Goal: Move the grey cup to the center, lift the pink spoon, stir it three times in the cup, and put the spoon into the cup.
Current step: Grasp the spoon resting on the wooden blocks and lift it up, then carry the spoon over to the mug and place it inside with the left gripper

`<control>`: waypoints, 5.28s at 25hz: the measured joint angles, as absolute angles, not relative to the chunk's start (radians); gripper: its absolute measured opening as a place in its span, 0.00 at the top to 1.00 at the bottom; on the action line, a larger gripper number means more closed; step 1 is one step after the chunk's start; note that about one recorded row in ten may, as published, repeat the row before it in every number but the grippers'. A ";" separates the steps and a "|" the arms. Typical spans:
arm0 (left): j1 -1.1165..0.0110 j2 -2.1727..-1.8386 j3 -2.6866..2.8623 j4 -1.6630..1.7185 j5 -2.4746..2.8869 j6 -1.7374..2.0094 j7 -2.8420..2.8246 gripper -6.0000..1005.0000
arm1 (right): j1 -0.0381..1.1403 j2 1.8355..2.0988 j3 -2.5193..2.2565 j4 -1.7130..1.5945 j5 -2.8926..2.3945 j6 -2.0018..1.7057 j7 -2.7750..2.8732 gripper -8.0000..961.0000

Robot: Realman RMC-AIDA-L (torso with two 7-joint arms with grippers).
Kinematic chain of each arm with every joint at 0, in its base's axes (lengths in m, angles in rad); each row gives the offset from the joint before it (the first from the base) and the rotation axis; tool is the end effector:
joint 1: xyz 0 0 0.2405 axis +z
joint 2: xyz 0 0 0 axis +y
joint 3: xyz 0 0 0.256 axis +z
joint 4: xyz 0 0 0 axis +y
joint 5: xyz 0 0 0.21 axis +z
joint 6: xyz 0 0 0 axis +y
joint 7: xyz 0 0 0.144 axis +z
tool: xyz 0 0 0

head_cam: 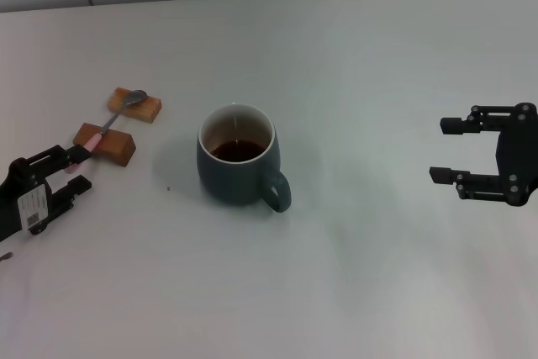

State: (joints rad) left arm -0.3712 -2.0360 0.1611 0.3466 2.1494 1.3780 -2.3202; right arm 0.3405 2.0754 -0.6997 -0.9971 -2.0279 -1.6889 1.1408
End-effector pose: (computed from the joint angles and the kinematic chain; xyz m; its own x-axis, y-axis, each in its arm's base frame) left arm -0.3737 0.2722 0.0037 -0.5150 0.6586 0.5486 0.8327 0.2327 0.5024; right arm 0.2880 0.2936 0.0538 0.9474 -0.0271 -0.3188 -0.1489 -0.9192 -0.3644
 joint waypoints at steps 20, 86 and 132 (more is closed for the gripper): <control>-0.374 -2.034 0.161 0.347 2.137 1.379 -2.333 0.56 | 0.337 2.075 -0.694 -1.000 -2.028 -1.689 1.141 0.32; -0.382 -2.042 0.160 0.311 2.107 1.320 -2.349 0.78 | 0.342 2.075 -0.676 -1.011 -2.028 -1.689 1.140 0.32; -0.418 -2.032 0.168 0.325 1.976 1.453 -2.294 0.86 | 0.353 2.072 -0.653 -1.010 -2.031 -1.678 1.140 0.32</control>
